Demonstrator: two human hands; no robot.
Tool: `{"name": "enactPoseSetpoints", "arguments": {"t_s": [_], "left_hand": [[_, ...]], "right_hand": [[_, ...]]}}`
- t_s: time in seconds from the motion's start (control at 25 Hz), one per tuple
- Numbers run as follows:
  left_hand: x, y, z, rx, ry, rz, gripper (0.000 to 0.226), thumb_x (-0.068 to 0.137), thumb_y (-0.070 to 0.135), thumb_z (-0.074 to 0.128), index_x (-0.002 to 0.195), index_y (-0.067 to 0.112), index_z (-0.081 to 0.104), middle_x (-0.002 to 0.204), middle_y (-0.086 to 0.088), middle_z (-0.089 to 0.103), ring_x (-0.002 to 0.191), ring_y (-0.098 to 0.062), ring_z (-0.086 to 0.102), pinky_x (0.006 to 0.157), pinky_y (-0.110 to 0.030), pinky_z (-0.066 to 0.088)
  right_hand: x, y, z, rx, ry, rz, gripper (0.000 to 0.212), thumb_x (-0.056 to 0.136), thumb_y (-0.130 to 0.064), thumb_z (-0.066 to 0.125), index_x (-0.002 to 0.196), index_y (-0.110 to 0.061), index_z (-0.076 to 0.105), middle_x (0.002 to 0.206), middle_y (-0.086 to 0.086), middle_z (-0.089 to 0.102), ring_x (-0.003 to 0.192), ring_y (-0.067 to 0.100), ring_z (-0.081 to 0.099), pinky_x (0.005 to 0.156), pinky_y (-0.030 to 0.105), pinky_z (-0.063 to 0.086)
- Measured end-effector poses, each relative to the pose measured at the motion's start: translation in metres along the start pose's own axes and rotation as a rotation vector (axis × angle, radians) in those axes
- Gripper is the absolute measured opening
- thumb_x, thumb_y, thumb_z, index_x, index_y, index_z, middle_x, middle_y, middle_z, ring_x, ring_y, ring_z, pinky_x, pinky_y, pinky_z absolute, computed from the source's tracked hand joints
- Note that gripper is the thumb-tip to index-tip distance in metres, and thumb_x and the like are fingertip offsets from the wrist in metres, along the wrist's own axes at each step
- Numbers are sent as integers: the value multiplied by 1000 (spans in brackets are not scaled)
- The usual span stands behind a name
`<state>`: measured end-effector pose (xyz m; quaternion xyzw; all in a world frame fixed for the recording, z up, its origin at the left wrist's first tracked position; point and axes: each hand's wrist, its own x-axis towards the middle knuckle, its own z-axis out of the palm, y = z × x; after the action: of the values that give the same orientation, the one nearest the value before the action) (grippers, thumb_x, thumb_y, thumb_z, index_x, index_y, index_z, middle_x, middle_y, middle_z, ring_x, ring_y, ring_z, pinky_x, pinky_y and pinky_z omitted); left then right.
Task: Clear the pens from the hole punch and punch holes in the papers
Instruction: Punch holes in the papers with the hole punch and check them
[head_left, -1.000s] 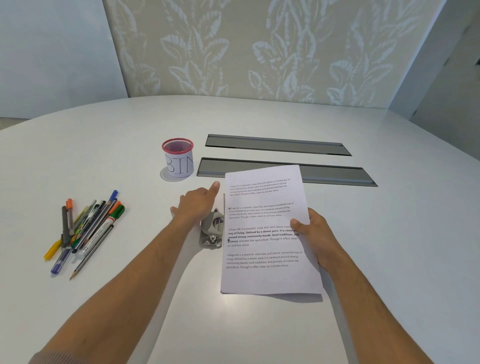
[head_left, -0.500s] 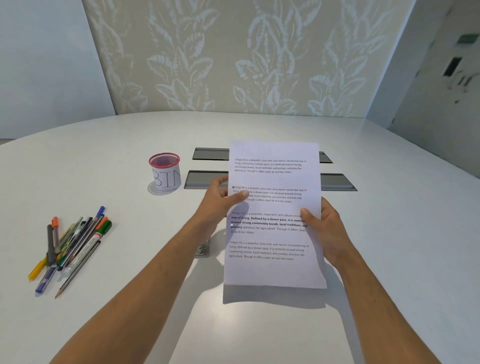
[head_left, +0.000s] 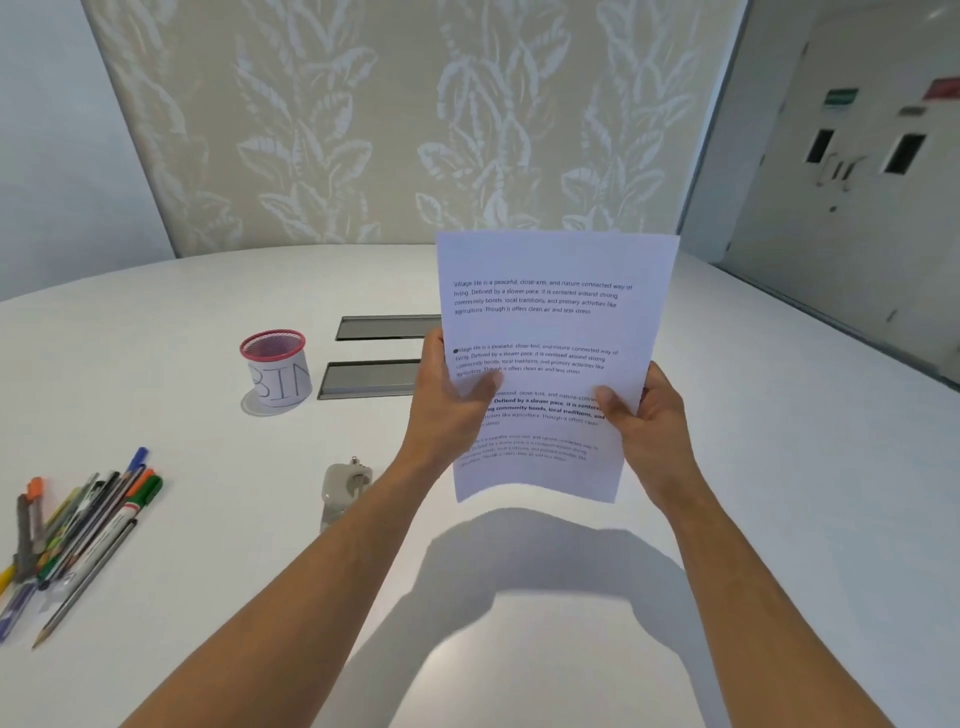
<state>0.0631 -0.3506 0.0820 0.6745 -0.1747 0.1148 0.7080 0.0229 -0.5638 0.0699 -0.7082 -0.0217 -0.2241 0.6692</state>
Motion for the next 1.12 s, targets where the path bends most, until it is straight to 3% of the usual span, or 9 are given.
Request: {"name": "enactPoseSetpoints", "arguments": {"t_s": [0.2, 0.4, 0.6, 0.72, 0.8, 0.92, 1.12], "left_hand": [[-23, -33, 15, 79, 64, -99, 44, 84, 7, 72, 116, 18, 44, 106, 10, 64, 101, -13, 66, 75, -23, 57], [-18, -25, 22, 70, 59, -84, 42, 85, 10, 73, 115, 18, 44, 105, 11, 64, 94, -7, 66, 72, -24, 59], [-28, -41, 21, 72, 73, -135, 41, 84, 7, 73, 114, 19, 47, 108, 6, 66, 99, -11, 66, 78, -26, 58], [-27, -41, 21, 27, 82, -149, 39, 83, 5, 73, 111, 19, 49, 105, 6, 67, 95, -8, 68, 80, -28, 58], [-22, -35, 22, -36, 91, -144, 37, 83, 4, 73, 106, 21, 51, 103, 4, 68, 93, -11, 68, 79, -29, 58], [-18, -27, 25, -154, 121, -126, 38, 82, -1, 72, 104, 24, 54, 104, 1, 71, 97, -19, 69, 82, -35, 58], [-16, -22, 38, -377, 209, -173, 44, 80, -4, 73, 113, 17, 51, 111, -8, 69, 103, -30, 66, 86, -46, 57]], "right_hand": [[-20, 34, -6, -77, 33, 72, 29, 91, -3, 63, 117, -17, 58, 114, 4, 70, 104, 22, 67, 93, 49, 54], [-13, 32, -11, -55, 92, 78, 31, 92, -4, 63, 121, -11, 57, 114, 5, 69, 102, 21, 67, 88, 40, 56], [-30, 43, -6, -67, 69, 103, 29, 92, -1, 61, 117, -15, 58, 112, 1, 70, 99, 12, 68, 86, 31, 56], [-32, 45, -7, -40, 89, 130, 23, 91, -3, 63, 109, -18, 60, 107, 2, 72, 94, 15, 70, 82, 33, 57], [-29, 41, -12, 56, 117, 175, 21, 90, -5, 66, 106, -16, 59, 102, 5, 74, 88, 22, 70, 78, 37, 57], [-34, 40, -21, 233, 180, 293, 26, 87, -14, 70, 109, -17, 57, 99, 4, 75, 82, 21, 68, 67, 30, 53], [-51, 47, -16, 596, 121, 361, 38, 86, -20, 64, 123, -17, 59, 110, 9, 67, 94, 27, 62, 92, 40, 54]]}}
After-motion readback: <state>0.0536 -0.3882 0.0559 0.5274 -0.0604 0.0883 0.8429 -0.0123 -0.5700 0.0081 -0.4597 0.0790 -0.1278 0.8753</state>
